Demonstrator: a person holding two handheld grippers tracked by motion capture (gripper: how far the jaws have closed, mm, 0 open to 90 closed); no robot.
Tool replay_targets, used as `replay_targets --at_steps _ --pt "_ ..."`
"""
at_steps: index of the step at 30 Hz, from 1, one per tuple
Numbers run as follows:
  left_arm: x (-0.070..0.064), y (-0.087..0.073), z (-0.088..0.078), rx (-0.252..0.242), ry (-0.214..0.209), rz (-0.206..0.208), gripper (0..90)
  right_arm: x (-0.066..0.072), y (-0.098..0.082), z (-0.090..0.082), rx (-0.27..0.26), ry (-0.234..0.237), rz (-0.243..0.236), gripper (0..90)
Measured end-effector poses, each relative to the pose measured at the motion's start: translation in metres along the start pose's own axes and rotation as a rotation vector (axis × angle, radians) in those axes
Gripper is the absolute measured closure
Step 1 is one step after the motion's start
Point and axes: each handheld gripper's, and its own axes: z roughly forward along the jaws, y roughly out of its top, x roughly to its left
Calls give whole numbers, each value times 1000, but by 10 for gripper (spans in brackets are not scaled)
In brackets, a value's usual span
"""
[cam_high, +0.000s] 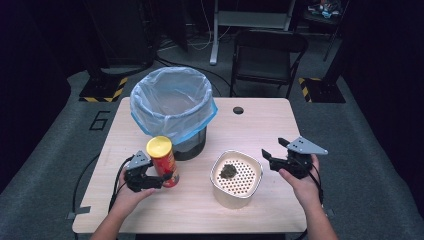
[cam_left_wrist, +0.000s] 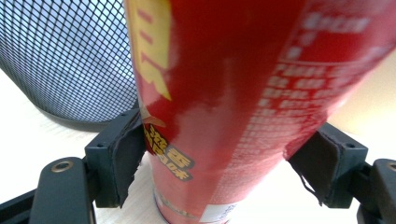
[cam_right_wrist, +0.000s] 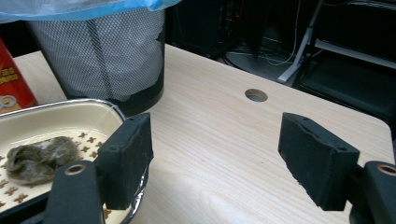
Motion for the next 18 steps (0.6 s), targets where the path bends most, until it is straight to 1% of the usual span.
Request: replay_targets --at_steps 1,3,6,7,8,9,10,11,14,15,17,18 --pt "-1 0 -1 -6 12 7 229 0 -1 0 2 -7 0 258" --pt "-2 0 -2 -7 21 13 234 0 -2 -1 3 -17 -3 258" --pt "-2 0 -3 -7 25 14 238 -2 -5 -2 5 -19 1 258" --pt "-2 1 -5 -8 33 18 239 -3 -6 -2 8 -27 13 258" --pt "-2 1 -5 -8 33 18 239 -3 -6 -2 8 -27 13 258" --pt "-2 2 -7 -8 34 20 239 -6 -8 -3 10 -25 14 258" --pt "-2 2 -7 -8 34 20 239 -6 -8 -3 10 -25 14 258" --pt "-3 2 -10 -18 42 14 239 -7 -9 -3 13 -33 28 258" --pt "-4 4 -14 -12 43 19 239 -8 -9 -3 14 -35 25 258" --pt "-5 5 -15 -17 44 9 239 -8 -9 -3 15 -34 23 258" --pt "-6 10 -21 -18 41 2 239 -9 -10 -3 17 -36 30 258" --pt "-6 10 -21 -18 41 2 239 -9 -10 -3 17 -36 30 258"
